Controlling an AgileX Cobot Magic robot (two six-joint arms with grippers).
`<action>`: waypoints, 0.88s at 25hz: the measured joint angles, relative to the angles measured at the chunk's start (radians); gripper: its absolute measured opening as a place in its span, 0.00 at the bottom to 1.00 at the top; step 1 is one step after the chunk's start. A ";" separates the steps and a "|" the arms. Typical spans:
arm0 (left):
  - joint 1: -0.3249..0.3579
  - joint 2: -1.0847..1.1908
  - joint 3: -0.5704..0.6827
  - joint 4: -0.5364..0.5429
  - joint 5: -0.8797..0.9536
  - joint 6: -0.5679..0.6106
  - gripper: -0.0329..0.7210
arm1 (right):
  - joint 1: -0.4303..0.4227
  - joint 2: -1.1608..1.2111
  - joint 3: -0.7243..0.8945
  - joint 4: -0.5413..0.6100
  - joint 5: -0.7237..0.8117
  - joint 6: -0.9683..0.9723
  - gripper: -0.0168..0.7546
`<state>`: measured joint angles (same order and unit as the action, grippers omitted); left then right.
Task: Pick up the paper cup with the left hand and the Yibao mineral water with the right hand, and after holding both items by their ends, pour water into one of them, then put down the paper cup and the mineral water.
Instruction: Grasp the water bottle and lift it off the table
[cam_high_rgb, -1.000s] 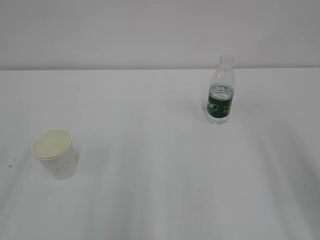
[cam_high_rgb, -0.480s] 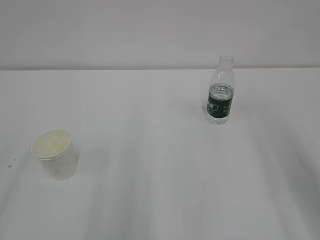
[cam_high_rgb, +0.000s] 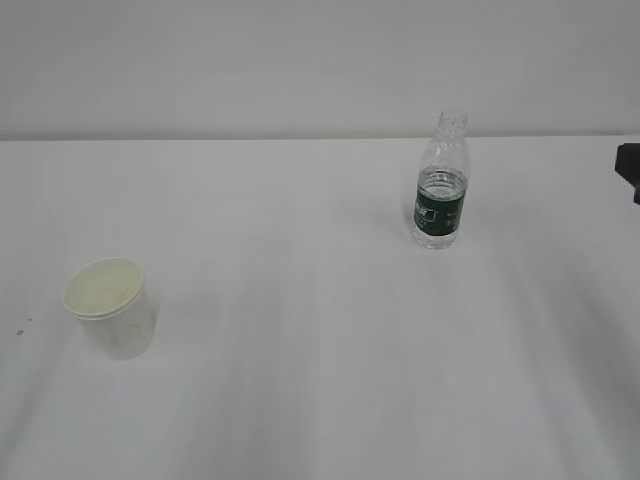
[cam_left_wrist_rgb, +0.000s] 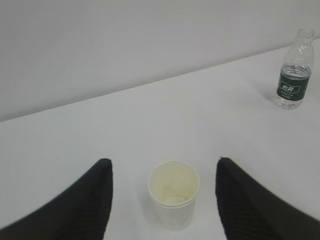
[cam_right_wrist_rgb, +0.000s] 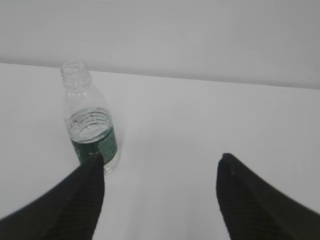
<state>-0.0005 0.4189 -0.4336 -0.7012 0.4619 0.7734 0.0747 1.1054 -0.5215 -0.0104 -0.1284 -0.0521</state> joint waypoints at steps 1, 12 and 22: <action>0.000 0.000 0.000 0.000 0.000 0.004 0.66 | 0.012 0.012 0.000 -0.030 -0.019 0.027 0.71; 0.000 0.079 0.075 -0.105 -0.119 0.011 0.66 | 0.068 0.152 0.000 -0.118 -0.164 0.105 0.71; 0.000 0.080 0.123 -0.182 -0.195 0.011 0.66 | 0.068 0.185 0.000 -0.174 -0.179 0.126 0.71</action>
<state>-0.0005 0.4993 -0.3103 -0.8834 0.2664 0.7840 0.1422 1.2906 -0.5215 -0.1849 -0.3072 0.0736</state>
